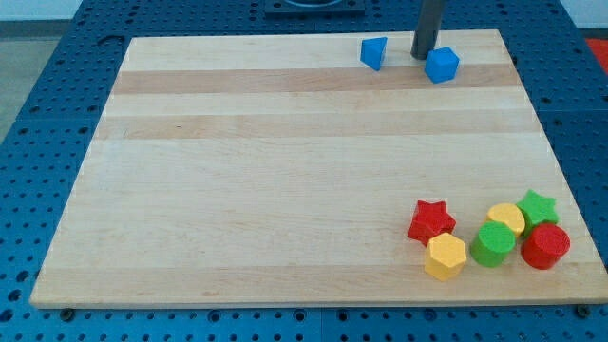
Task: Move the blue cube above the yellow heart
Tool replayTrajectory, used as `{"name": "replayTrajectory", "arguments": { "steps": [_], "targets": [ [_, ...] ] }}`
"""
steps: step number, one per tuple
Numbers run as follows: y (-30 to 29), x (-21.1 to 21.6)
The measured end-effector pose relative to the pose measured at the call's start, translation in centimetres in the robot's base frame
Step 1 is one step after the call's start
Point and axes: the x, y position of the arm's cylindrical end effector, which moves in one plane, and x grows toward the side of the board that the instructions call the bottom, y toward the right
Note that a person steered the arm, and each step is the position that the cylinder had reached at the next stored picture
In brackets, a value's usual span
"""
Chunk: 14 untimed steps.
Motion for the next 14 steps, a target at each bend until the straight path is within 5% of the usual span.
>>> {"name": "replayTrajectory", "arguments": {
  "steps": [2, 5, 7, 11, 13, 14],
  "targets": [
    [-0.9, 9.6],
    [-1.3, 4.0],
    [3.4, 0.2],
    [4.5, 10.7],
    [8.0, 6.0],
    [10.5, 7.1]
  ]
}}
